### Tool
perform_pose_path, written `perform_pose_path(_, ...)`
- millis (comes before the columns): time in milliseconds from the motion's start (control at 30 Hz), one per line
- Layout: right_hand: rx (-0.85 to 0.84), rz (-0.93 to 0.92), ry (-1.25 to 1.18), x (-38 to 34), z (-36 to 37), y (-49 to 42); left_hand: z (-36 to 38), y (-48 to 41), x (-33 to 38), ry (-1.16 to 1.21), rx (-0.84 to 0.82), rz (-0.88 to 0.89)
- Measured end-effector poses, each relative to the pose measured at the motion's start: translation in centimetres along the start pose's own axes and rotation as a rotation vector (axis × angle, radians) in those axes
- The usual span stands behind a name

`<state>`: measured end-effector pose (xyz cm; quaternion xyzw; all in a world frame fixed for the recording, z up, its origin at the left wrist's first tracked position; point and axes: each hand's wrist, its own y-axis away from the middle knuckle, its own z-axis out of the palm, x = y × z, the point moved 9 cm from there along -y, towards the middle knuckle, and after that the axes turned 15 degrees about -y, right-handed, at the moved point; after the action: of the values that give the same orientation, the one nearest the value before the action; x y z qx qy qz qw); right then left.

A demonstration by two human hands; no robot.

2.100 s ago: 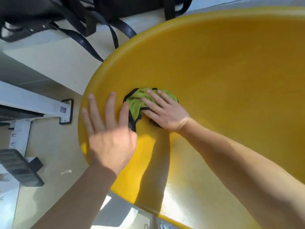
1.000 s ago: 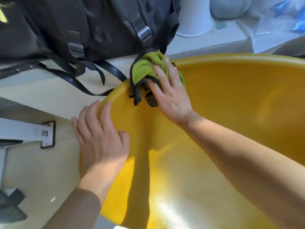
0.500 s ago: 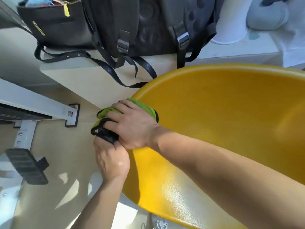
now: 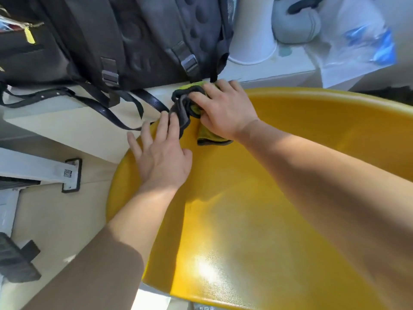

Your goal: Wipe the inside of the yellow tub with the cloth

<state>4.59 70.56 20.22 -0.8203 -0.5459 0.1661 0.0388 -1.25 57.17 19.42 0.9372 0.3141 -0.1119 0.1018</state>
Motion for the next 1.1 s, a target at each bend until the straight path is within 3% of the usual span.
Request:
perform_pose_path(300, 0.072, 0.368, 0.062, 16.0, -7.3, 10.5, -6.3, -4.4, 18.7, -0.088, 0.033, 0.327)
perform_pose_path(600, 0.082, 0.668, 0.113, 28.1, -14.5, 28.0, -11.4, 0.0, 38.8, -0.131, 0.094, 0.667)
perform_pose_path(833, 0.172, 0.830, 0.105, 29.9, -18.3, 40.4, -13.0, 7.1, 49.6, -0.154, 0.148, 0.835)
perform_pose_path(1100, 0.246, 1.059, 0.175, 25.2, -20.4, 51.6, -13.4, 16.3, 55.0, -0.035, 0.174, 1.023)
